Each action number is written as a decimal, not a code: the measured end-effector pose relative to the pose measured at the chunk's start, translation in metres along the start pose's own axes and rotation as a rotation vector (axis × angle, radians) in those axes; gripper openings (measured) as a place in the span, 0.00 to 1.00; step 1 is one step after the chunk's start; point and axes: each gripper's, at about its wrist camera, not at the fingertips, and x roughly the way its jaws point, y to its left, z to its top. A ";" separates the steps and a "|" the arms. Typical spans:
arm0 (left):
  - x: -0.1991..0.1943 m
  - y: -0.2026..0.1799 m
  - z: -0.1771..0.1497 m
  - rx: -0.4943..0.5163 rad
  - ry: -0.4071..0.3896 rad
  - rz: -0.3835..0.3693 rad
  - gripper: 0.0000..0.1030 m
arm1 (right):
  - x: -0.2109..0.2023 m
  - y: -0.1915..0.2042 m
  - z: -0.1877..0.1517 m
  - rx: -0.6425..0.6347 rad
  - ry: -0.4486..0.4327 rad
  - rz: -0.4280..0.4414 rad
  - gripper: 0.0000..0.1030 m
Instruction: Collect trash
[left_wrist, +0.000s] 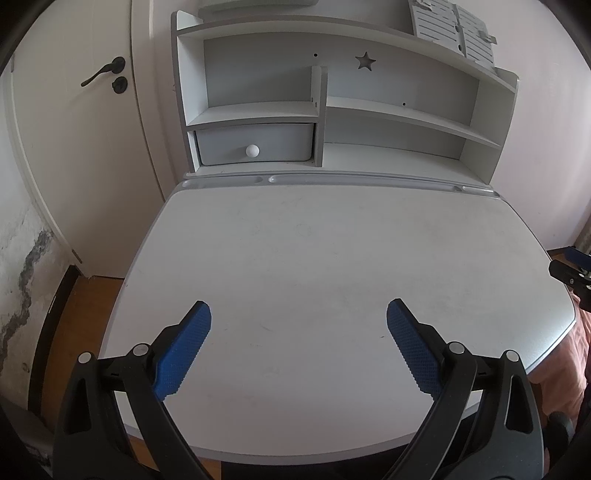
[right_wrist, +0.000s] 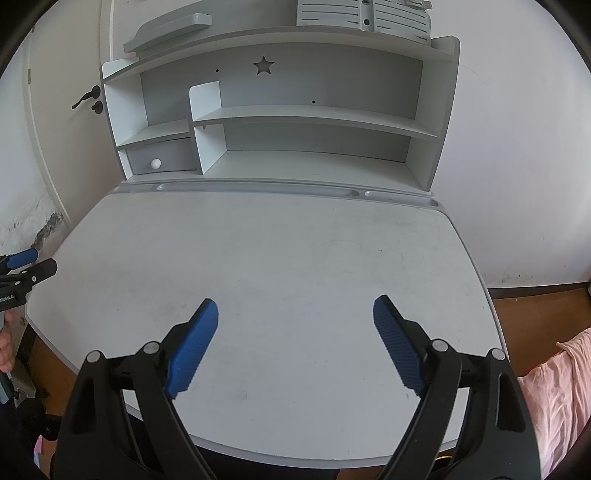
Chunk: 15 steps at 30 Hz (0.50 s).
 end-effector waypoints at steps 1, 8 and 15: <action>-0.001 0.000 0.000 0.000 0.000 0.001 0.90 | 0.000 0.000 0.000 -0.001 0.000 0.001 0.81; -0.001 -0.001 0.000 0.001 0.002 0.001 0.90 | 0.000 0.001 0.000 -0.003 0.002 0.001 0.81; -0.001 -0.002 0.000 0.001 0.003 0.002 0.90 | -0.001 -0.001 -0.001 -0.004 0.003 0.002 0.81</action>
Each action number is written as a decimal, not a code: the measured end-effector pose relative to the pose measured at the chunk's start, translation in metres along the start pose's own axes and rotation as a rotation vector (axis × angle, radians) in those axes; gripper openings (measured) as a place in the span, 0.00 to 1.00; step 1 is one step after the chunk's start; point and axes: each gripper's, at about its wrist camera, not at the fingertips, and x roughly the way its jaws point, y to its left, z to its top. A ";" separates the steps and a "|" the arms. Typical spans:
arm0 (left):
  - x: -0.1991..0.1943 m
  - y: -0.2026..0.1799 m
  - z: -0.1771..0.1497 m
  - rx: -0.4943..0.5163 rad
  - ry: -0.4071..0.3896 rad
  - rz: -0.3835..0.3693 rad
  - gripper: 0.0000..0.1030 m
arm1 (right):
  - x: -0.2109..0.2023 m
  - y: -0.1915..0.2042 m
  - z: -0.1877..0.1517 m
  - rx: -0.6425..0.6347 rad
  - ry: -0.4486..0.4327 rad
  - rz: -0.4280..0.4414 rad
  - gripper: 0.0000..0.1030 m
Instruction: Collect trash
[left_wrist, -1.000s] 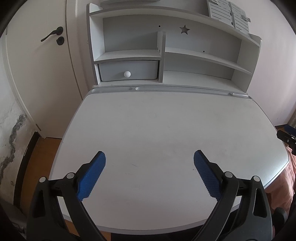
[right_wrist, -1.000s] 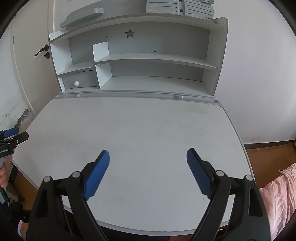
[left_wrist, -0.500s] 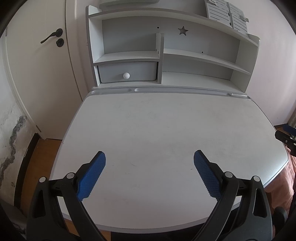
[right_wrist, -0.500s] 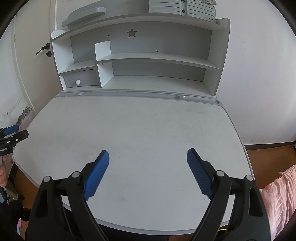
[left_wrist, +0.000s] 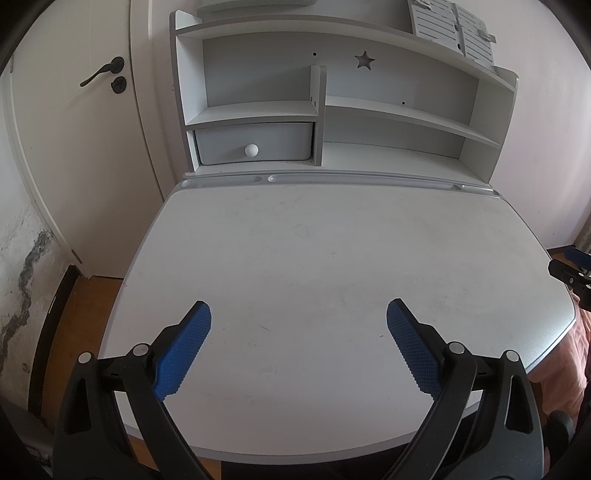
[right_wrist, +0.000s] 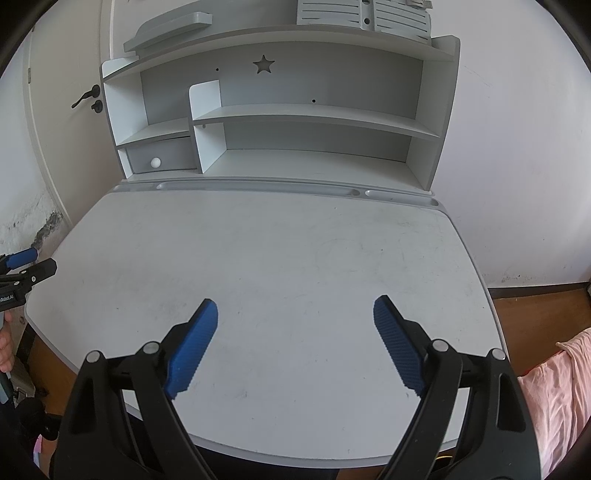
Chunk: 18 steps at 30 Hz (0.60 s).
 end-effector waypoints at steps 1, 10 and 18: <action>0.000 0.000 0.000 0.000 0.001 0.000 0.90 | 0.000 0.000 0.000 0.000 0.000 -0.001 0.81; 0.000 -0.002 0.000 0.002 0.000 0.000 0.90 | 0.000 0.000 0.000 0.001 -0.001 -0.001 0.81; 0.000 -0.002 0.000 0.003 -0.003 0.000 0.90 | -0.001 -0.001 0.000 0.000 -0.001 -0.001 0.81</action>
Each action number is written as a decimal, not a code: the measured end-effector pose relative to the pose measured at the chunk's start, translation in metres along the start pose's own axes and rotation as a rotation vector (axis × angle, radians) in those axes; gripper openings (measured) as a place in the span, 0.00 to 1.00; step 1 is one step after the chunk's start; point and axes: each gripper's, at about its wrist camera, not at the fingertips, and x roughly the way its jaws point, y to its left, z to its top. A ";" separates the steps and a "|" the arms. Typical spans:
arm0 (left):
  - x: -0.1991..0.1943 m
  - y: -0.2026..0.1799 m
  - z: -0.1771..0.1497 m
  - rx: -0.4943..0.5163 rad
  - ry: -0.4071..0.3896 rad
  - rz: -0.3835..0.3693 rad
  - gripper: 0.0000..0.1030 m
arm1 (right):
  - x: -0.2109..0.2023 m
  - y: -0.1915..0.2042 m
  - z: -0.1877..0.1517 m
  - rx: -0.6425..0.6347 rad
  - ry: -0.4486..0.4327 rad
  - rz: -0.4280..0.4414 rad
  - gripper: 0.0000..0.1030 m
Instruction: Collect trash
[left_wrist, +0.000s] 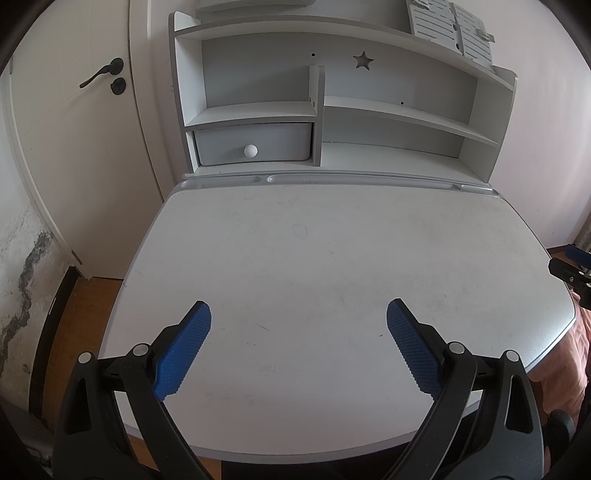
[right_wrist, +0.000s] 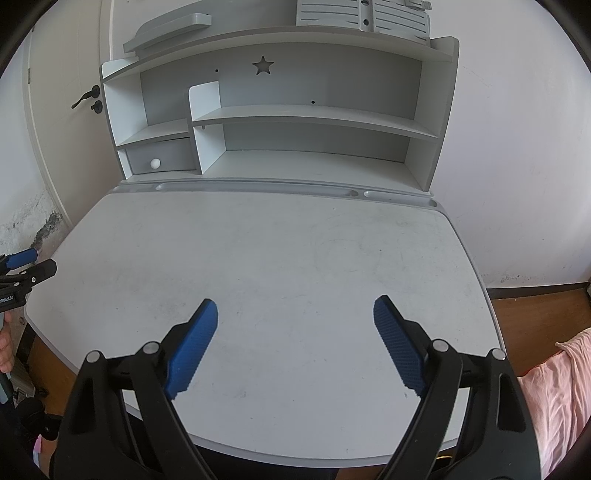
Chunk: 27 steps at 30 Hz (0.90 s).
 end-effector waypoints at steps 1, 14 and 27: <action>0.000 0.000 0.000 0.000 0.000 0.000 0.90 | 0.000 0.000 0.000 0.000 0.000 0.000 0.81; 0.000 0.000 0.000 0.001 0.000 0.002 0.90 | -0.001 -0.001 0.000 0.000 0.001 -0.001 0.81; 0.002 0.000 0.002 0.016 0.001 0.002 0.90 | -0.001 -0.004 0.000 0.005 0.001 -0.009 0.81</action>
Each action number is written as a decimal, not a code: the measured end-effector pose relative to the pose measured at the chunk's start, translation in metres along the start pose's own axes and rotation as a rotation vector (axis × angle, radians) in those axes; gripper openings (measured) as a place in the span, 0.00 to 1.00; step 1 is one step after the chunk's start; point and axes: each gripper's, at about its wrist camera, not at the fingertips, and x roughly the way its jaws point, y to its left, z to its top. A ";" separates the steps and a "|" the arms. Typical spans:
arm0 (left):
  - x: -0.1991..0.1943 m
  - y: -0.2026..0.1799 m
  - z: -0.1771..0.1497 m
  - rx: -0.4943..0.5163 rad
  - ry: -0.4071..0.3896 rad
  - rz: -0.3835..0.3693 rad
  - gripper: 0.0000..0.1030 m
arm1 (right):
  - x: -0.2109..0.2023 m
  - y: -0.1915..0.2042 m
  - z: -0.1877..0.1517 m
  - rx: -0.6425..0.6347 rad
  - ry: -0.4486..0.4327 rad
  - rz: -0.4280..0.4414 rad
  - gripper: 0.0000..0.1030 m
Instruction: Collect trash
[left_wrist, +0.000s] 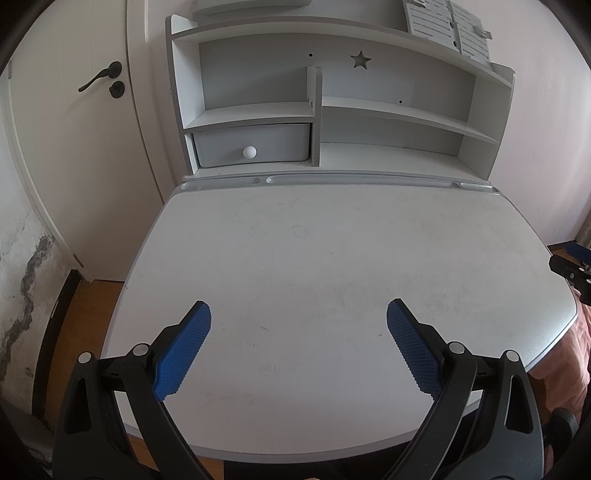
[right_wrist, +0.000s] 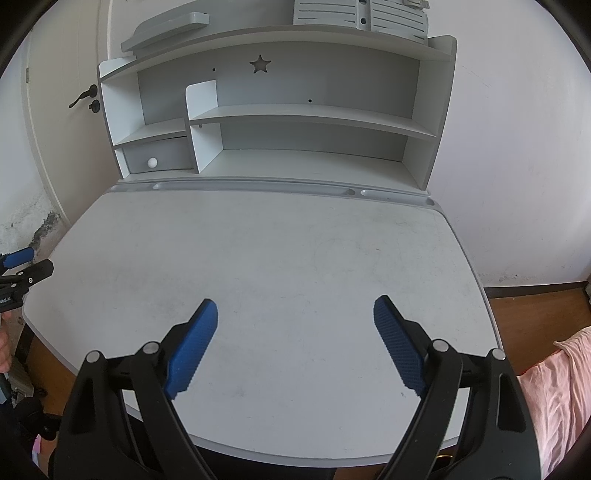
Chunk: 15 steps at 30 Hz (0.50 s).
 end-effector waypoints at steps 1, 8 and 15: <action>0.001 0.000 0.000 0.002 0.002 -0.001 0.90 | 0.000 0.000 0.000 0.001 -0.001 0.000 0.81; 0.000 -0.001 0.000 0.010 0.002 -0.002 0.90 | 0.000 0.000 0.000 0.002 -0.001 -0.001 0.81; 0.002 0.001 0.000 0.006 0.001 0.001 0.90 | -0.001 -0.001 0.000 0.006 -0.003 -0.004 0.81</action>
